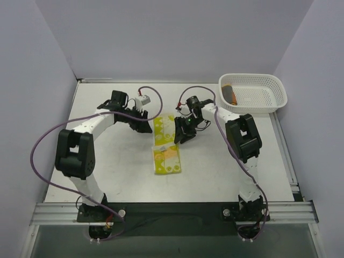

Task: Roll the towels
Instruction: Fold the towel

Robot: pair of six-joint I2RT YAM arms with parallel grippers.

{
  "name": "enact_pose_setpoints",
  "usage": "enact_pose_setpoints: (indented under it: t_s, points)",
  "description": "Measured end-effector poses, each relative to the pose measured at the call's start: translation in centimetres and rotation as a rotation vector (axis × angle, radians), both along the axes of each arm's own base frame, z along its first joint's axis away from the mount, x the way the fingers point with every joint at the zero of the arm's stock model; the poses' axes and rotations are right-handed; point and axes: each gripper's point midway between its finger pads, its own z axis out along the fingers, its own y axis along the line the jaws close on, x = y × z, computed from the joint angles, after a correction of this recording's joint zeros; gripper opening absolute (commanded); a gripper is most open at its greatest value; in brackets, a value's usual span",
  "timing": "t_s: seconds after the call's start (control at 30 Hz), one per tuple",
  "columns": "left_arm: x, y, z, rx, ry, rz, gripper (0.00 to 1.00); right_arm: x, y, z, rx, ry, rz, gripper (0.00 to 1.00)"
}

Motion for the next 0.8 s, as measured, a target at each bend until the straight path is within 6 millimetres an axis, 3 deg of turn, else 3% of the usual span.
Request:
enact_pose_setpoints:
  t_s: [0.1, 0.2, 0.5, 0.67, 0.8]
  points:
    - [2.2, -1.7, 0.0, -0.091, 0.071, 0.048, 0.49, 0.2, 0.3, 0.1, 0.001, -0.007, 0.004, 0.39]
    - [3.5, -3.0, -1.3, -0.161, 0.168, 0.095, 0.46, 0.2, 0.6, 0.2, 0.005, -0.013, 0.008, 0.39]
    - [4.6, -4.8, -6.4, -0.223, 0.398, 0.198, 0.42, 0.3, 1.1, -0.3, 0.018, 0.009, 0.000, 0.35]
    - [4.8, -4.9, -7.9, -0.223, 0.458, 0.235, 0.40, 0.0, 1.3, -1.0, 0.027, 0.044, -0.003, 0.31]
    - [4.9, -5.0, -8.0, -0.229, 0.471, 0.245, 0.39, -0.2, 1.7, -0.8, 0.045, 0.054, 0.001, 0.29]
